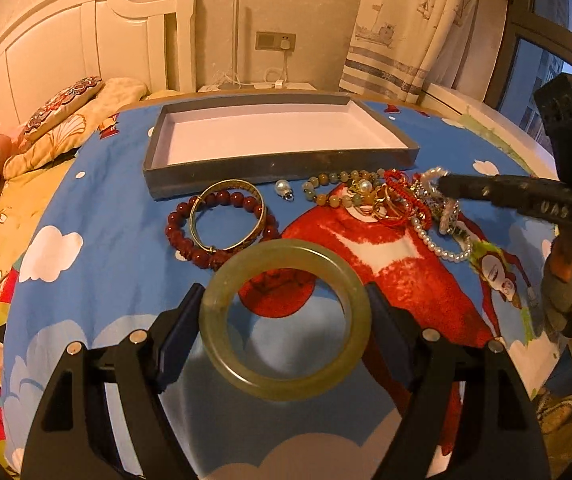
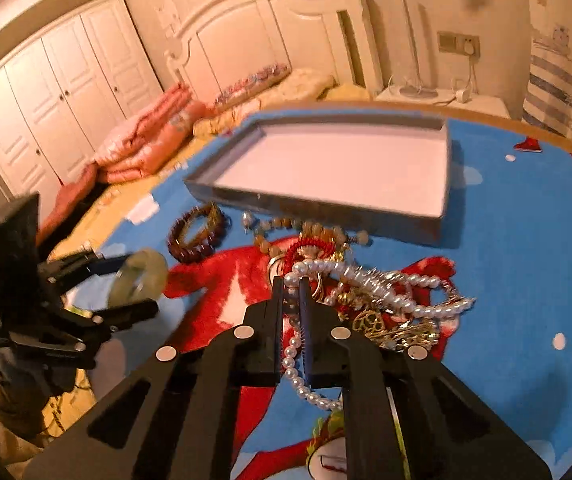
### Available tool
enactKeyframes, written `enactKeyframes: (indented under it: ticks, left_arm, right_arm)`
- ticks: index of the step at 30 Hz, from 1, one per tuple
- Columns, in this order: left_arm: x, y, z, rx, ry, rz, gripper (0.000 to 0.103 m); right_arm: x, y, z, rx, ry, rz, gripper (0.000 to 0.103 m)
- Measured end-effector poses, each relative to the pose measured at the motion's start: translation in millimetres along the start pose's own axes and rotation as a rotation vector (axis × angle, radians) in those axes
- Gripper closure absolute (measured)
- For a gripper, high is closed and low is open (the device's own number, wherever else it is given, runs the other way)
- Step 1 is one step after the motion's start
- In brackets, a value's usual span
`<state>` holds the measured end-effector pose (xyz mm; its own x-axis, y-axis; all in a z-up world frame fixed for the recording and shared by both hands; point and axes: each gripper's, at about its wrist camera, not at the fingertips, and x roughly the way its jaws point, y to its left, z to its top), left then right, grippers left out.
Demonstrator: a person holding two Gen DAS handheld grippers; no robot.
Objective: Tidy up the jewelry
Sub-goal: 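Lift the jade bangle and pearl necklace into the white tray and open both tools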
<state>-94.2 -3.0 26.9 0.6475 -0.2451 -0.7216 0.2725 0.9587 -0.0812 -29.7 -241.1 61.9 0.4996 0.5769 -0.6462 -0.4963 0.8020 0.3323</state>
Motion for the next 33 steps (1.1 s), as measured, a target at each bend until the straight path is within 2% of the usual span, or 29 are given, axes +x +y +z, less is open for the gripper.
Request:
enactKeyframes:
  ticks: [5, 11, 20, 33]
  left_arm:
    - [-6, -8, 8, 0.011, -0.01, 0.002, 0.025]
    - [-14, -20, 16, 0.028, -0.038, 0.001, 0.025]
    - [-25, -31, 25, 0.055, -0.058, 0.011, 0.025]
    - [-53, -36, 27, 0.061, -0.111, 0.019, 0.025]
  right_arm:
    - [-43, -17, 16, 0.064, -0.112, 0.007, 0.093]
    - [-78, -19, 29, 0.062, -0.187, -0.005, 0.093]
    - [-146, 16, 51, -0.03, -0.341, 0.02, 0.093]
    - [-206, 60, 90, -0.17, -0.487, 0.01, 0.093]
